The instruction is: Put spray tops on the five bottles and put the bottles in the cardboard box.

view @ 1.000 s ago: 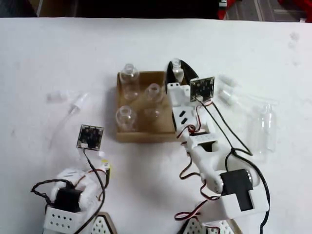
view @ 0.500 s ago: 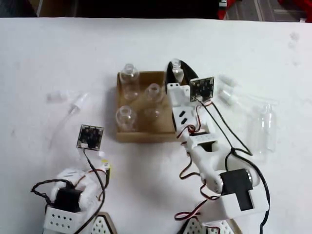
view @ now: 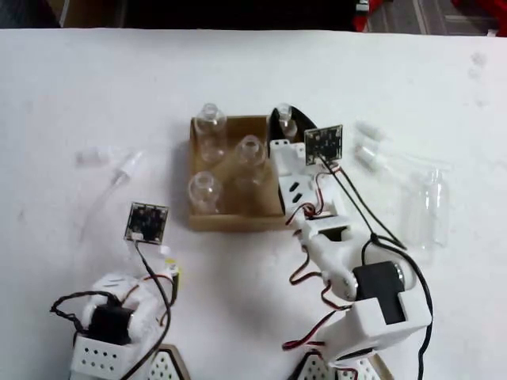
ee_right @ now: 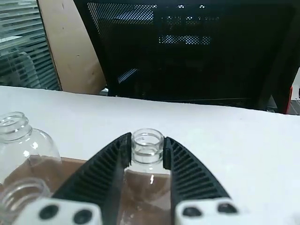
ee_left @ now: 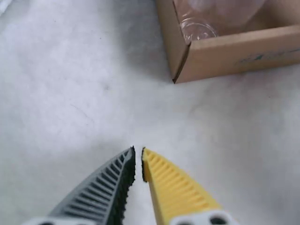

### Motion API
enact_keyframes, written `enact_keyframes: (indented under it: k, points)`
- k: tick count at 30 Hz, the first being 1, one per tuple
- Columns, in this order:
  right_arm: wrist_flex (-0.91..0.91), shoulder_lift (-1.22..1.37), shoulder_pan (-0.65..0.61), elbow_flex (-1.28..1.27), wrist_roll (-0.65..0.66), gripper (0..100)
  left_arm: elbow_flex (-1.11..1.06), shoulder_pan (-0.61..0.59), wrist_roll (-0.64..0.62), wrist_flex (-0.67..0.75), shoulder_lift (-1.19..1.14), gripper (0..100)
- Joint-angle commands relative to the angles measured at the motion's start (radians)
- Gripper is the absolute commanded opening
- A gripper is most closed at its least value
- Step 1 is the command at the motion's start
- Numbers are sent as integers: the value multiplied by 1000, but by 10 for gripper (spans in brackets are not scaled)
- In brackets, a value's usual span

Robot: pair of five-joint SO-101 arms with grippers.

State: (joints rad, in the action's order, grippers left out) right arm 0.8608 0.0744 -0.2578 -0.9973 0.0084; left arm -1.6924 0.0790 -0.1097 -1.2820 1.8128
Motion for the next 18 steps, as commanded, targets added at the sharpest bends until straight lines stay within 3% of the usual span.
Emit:
enact_keyframes:
  k: [1,18]
  points:
    - [25,-4,-4,44,14,18,0,13,-14,-6,8,31]
    - [18,-1,2,83,14,18,0,13,-14,-6,8,31]
